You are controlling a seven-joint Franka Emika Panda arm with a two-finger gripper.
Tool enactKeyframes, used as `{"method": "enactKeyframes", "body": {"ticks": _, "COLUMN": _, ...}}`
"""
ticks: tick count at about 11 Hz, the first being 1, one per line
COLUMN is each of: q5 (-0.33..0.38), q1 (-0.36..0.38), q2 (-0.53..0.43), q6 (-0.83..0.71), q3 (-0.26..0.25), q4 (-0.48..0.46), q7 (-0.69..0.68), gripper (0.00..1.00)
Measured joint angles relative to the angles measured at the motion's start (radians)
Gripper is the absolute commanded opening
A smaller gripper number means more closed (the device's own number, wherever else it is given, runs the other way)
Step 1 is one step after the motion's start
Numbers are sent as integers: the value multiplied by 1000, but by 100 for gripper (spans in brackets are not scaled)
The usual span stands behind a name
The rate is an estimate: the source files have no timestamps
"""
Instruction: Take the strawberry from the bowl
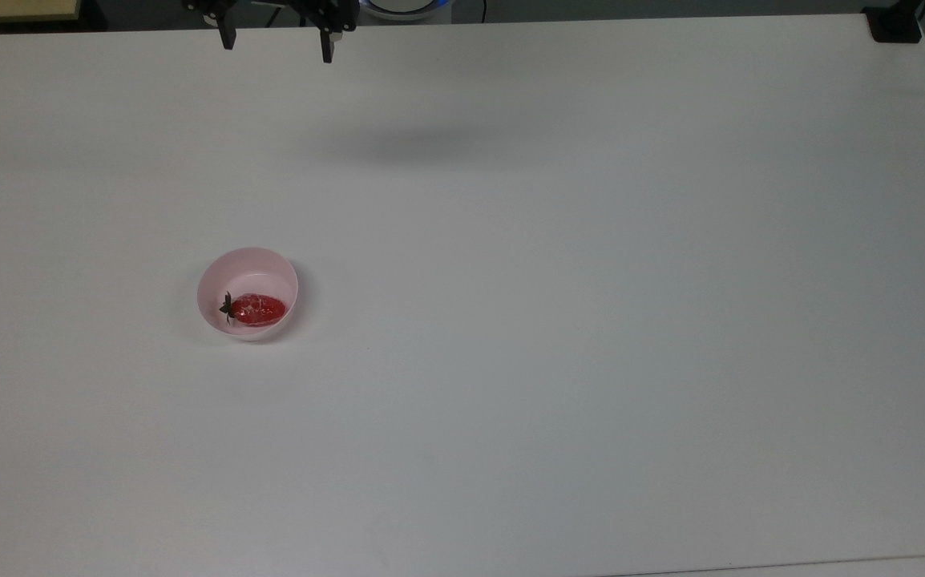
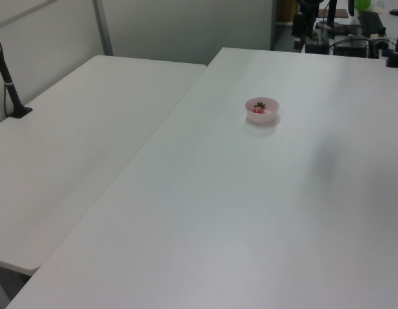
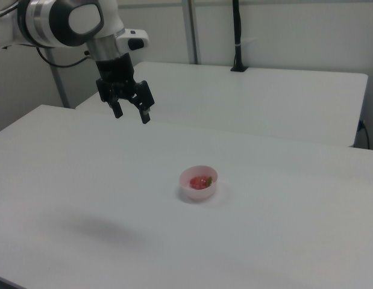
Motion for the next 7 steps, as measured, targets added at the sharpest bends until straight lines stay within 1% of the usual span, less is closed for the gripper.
{"method": "enactKeyframes", "body": {"ticks": 7, "q5": 12, "q1": 0, "q2": 3, "q6": 0, "q3": 6, "q4": -3, "q7": 0, "gripper": 100}}
